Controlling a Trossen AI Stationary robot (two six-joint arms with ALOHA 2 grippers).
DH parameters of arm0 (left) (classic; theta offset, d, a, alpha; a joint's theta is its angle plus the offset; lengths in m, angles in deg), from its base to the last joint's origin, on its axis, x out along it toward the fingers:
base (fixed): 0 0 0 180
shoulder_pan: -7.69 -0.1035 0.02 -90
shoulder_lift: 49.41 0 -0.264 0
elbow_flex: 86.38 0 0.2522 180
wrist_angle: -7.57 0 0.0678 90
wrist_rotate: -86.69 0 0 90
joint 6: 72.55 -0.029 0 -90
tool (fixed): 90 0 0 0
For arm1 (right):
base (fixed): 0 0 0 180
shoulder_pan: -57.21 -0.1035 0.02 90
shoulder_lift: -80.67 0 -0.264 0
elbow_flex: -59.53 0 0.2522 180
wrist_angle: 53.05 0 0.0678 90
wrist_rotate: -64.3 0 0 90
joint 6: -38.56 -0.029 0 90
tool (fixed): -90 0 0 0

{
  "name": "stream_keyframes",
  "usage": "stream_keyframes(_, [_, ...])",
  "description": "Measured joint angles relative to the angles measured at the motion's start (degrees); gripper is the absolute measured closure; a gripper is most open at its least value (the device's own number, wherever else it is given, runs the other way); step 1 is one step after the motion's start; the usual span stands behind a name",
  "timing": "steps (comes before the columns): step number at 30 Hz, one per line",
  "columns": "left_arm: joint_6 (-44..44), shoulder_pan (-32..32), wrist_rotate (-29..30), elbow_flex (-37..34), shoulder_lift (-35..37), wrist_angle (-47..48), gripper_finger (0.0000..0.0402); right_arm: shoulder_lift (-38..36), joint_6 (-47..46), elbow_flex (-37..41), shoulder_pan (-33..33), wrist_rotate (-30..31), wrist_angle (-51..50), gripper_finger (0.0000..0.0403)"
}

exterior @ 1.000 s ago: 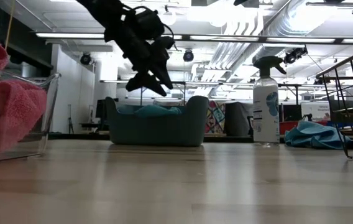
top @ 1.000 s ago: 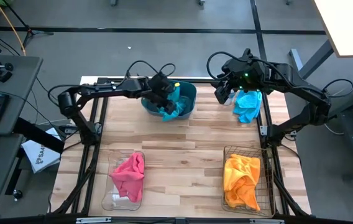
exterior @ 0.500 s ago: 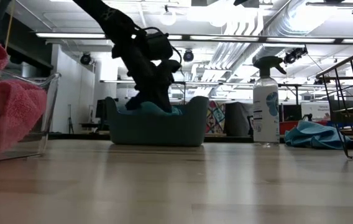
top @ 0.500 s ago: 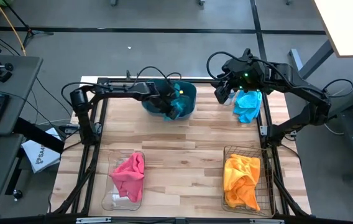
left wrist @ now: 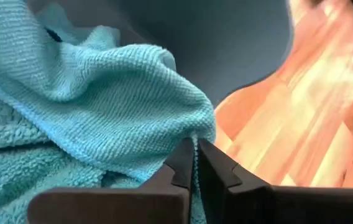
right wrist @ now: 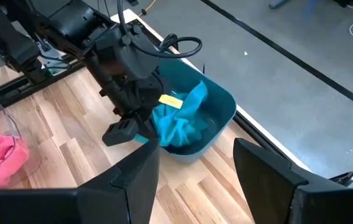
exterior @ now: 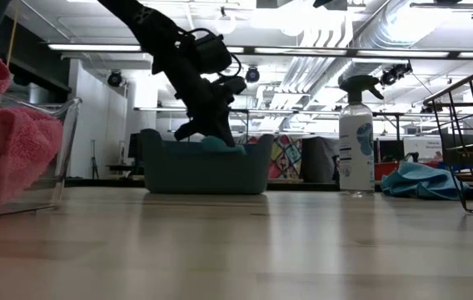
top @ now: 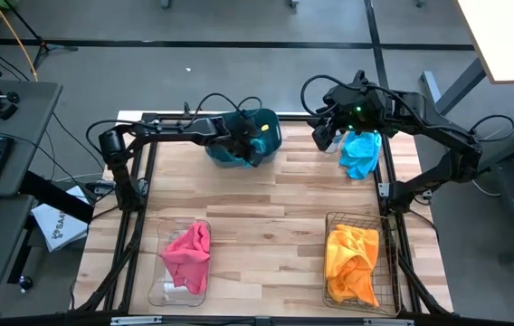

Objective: Sort microfiber towel by color & place in baskets
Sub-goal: Put the left blue microfiber towel into the blue bin

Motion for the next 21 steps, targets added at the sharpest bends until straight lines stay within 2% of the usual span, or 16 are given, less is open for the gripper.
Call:
stream_keyframes(6, [-0.93, 0.00, -3.46, 0.00, 0.31, 0.11, 0.0401, 0.00, 0.18, -0.02, 0.00, 0.00, -0.01, 0.0201])
stream_keyframes(12, [-3.52, -0.77, -0.87, -0.06, 3.62, -0.01, 0.0401, 0.00, 0.33, -0.01, 0.00, 0.00, -0.01, 0.0201])
stream_keyframes(16, [-7.85, -2.18, 4.68, 0.02, 6.12, -0.36, 0.0401, 0.00, 0.33, 0.00, -0.01, 0.00, -0.01, 0.0201])
stream_keyframes(21, [-15.17, -3.15, 14.84, -0.13, 5.62, 0.01, 0.0401, 0.00, 0.14, -0.02, -0.01, 0.00, 0.01, 0.0201])
